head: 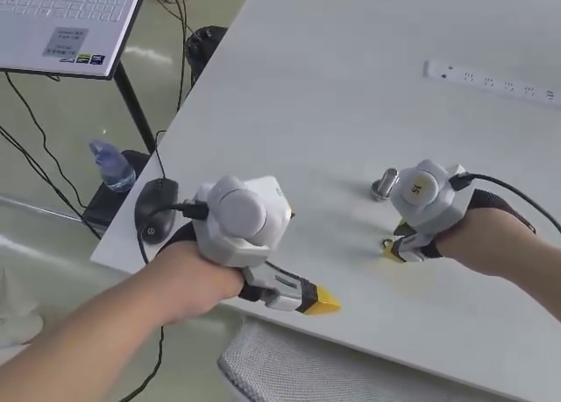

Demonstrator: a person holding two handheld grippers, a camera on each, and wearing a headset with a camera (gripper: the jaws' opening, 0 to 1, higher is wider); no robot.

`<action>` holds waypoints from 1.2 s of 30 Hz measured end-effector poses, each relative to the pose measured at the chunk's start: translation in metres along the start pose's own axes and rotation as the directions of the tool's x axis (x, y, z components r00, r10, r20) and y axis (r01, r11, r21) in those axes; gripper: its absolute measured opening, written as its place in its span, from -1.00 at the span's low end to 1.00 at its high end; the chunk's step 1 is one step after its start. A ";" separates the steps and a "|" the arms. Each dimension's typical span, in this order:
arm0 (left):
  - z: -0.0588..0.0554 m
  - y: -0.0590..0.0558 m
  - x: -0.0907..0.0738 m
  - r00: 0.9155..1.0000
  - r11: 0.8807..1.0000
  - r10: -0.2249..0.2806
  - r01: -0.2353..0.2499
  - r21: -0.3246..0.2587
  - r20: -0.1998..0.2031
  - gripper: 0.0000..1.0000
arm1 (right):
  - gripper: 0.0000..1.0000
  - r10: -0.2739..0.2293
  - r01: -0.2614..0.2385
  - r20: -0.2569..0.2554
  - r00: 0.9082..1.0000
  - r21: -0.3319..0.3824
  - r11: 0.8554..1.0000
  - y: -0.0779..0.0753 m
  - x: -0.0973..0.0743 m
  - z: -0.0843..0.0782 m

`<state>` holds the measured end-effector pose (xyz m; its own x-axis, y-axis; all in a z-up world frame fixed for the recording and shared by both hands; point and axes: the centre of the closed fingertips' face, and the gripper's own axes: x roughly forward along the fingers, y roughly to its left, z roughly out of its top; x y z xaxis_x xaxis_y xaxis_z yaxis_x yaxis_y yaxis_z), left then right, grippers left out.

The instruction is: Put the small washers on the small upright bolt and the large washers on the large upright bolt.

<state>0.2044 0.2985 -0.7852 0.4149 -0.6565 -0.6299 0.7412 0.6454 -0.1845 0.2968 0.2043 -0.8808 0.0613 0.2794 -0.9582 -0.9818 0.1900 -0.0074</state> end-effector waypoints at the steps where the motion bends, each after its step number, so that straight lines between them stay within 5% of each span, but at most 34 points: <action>1: 0.000 0.000 0.000 1.000 1.000 0.000 0.000 -0.001 0.001 0.71 | -0.47 -0.003 0.003 -0.002 1.000 -0.001 1.000 0.000 0.000 0.000; 17: -0.002 -0.002 0.000 1.000 1.000 -0.006 0.006 0.002 0.005 0.69 | -0.56 -0.003 0.003 -0.007 1.000 -0.015 1.000 0.013 -0.009 0.006; 36: 0.000 0.000 0.000 1.000 1.000 -0.006 0.006 0.007 0.001 0.68 | -0.73 -0.018 0.015 -0.066 0.998 -0.040 0.999 0.003 -0.001 0.003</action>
<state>0.2046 0.2983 -0.7853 0.4111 -0.6607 -0.6280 0.7475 0.6386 -0.1825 0.2946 0.2070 -0.8789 0.0669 0.2131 -0.9747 -0.9872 0.1562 -0.0336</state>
